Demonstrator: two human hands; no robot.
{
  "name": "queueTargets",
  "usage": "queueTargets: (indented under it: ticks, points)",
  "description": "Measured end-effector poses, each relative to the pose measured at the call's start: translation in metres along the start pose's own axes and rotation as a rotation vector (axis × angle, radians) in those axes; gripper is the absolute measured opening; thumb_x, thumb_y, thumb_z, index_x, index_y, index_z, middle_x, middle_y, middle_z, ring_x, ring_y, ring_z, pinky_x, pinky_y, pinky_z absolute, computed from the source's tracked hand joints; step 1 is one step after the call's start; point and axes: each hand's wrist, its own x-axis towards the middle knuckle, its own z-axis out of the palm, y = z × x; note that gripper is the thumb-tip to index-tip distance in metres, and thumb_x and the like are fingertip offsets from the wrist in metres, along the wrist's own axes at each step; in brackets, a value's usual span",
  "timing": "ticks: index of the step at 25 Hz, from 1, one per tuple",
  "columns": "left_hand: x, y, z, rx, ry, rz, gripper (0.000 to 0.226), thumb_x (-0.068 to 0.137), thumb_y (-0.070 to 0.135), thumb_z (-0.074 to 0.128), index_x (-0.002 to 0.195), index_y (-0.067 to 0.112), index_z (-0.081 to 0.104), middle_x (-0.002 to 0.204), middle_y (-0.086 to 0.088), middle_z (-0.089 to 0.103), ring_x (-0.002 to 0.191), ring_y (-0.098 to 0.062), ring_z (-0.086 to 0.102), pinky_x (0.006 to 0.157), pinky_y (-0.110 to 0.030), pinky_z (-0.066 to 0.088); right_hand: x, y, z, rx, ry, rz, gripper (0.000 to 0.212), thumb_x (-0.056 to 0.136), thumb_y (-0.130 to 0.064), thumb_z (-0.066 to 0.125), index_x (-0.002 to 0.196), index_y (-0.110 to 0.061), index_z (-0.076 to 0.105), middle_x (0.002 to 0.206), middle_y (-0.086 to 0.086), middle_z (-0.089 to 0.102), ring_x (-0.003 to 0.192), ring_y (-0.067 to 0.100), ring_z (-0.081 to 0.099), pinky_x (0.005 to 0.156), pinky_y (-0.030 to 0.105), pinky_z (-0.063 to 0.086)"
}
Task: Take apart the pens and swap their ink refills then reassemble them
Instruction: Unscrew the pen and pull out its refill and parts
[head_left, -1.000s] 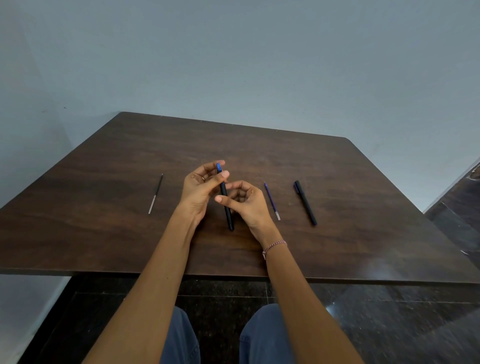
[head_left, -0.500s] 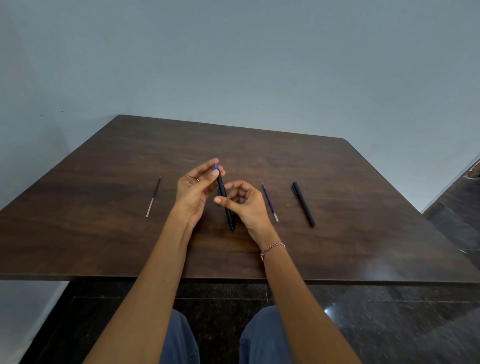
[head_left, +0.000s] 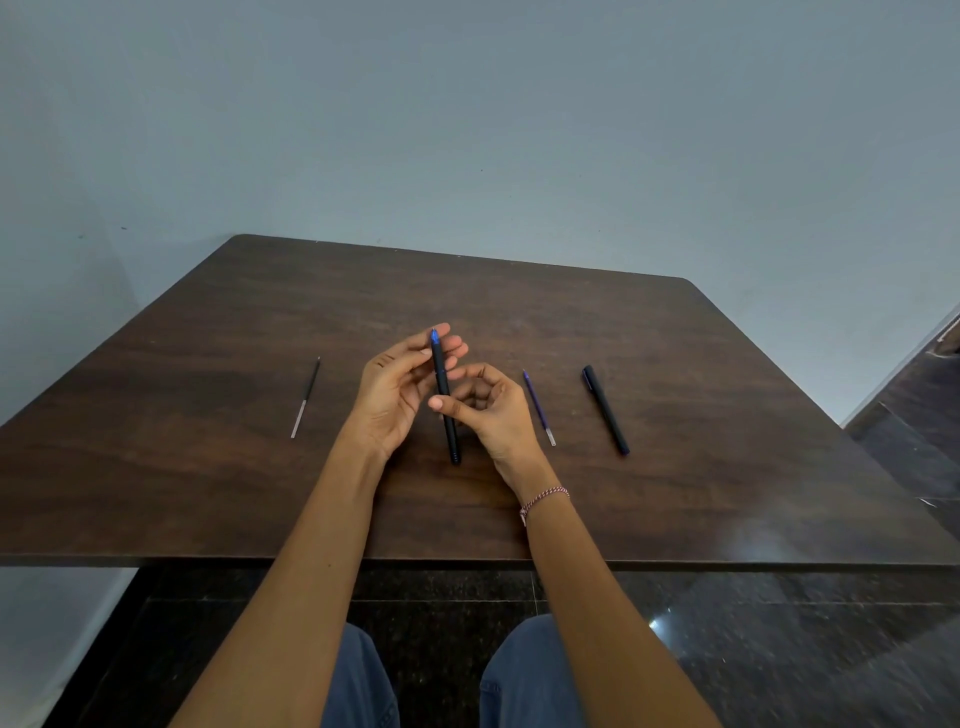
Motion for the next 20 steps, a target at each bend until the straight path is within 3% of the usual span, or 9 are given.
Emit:
queueTargets:
  ticks: [4, 8, 11, 14, 20]
  points:
    - [0.0003, 0.0013, 0.0009, 0.070, 0.082, 0.039, 0.025, 0.085, -0.006, 0.056, 0.095, 0.013, 0.070, 0.085, -0.001, 0.075, 0.088, -0.016, 0.070, 0.070, -0.021, 0.056, 0.0006, -0.0001, 0.0001, 0.008, -0.001, 0.007, 0.035, 0.071, -0.008, 0.081, 0.098, -0.018, 0.063, 0.073, 0.003, 0.068, 0.075, 0.019, 0.068, 0.080, 0.034, 0.056]
    - [0.0007, -0.0002, 0.0021, 0.155, 0.150, 0.091, 0.025, 0.078, 0.000, 0.066, 0.094, 0.019, 0.067, 0.083, 0.006, 0.066, 0.078, -0.005, 0.065, 0.065, -0.016, 0.053, -0.0003, 0.0007, 0.0010, -0.023, -0.015, 0.014, 0.036, 0.070, -0.012, 0.083, 0.097, -0.024, 0.064, 0.069, -0.007, 0.067, 0.074, 0.014, 0.066, 0.069, 0.025, 0.054]
    - [0.0015, -0.0010, 0.0010, 0.105, 0.125, 0.054, 0.019, 0.091, 0.008, 0.052, 0.102, 0.013, 0.067, 0.094, 0.001, 0.069, 0.082, -0.006, 0.067, 0.066, -0.018, 0.053, 0.0002, 0.0015, 0.0008, -0.017, 0.009, 0.006, 0.036, 0.068, -0.012, 0.083, 0.096, -0.024, 0.064, 0.069, -0.007, 0.065, 0.074, 0.012, 0.065, 0.077, 0.028, 0.054]
    - [0.0021, -0.0009, 0.0020, 0.062, 0.071, 0.011, 0.036, 0.089, -0.005, 0.033, 0.101, 0.003, 0.065, 0.097, 0.001, 0.074, 0.085, -0.011, 0.068, 0.071, -0.022, 0.055, 0.0008, 0.0006, 0.0006, 0.016, 0.028, -0.010, 0.035, 0.069, -0.007, 0.082, 0.096, -0.021, 0.063, 0.070, -0.004, 0.065, 0.075, 0.017, 0.065, 0.081, 0.032, 0.053]
    - [0.0011, -0.0036, 0.0059, 0.174, 0.074, -0.003, 0.032, 0.088, -0.007, 0.041, 0.087, 0.007, 0.069, 0.089, 0.004, 0.075, 0.083, -0.011, 0.067, 0.072, -0.021, 0.054, -0.0009, -0.0027, 0.0014, 0.054, 0.029, -0.006, 0.037, 0.072, -0.002, 0.079, 0.103, -0.012, 0.062, 0.072, 0.000, 0.066, 0.080, 0.022, 0.066, 0.085, 0.036, 0.054]
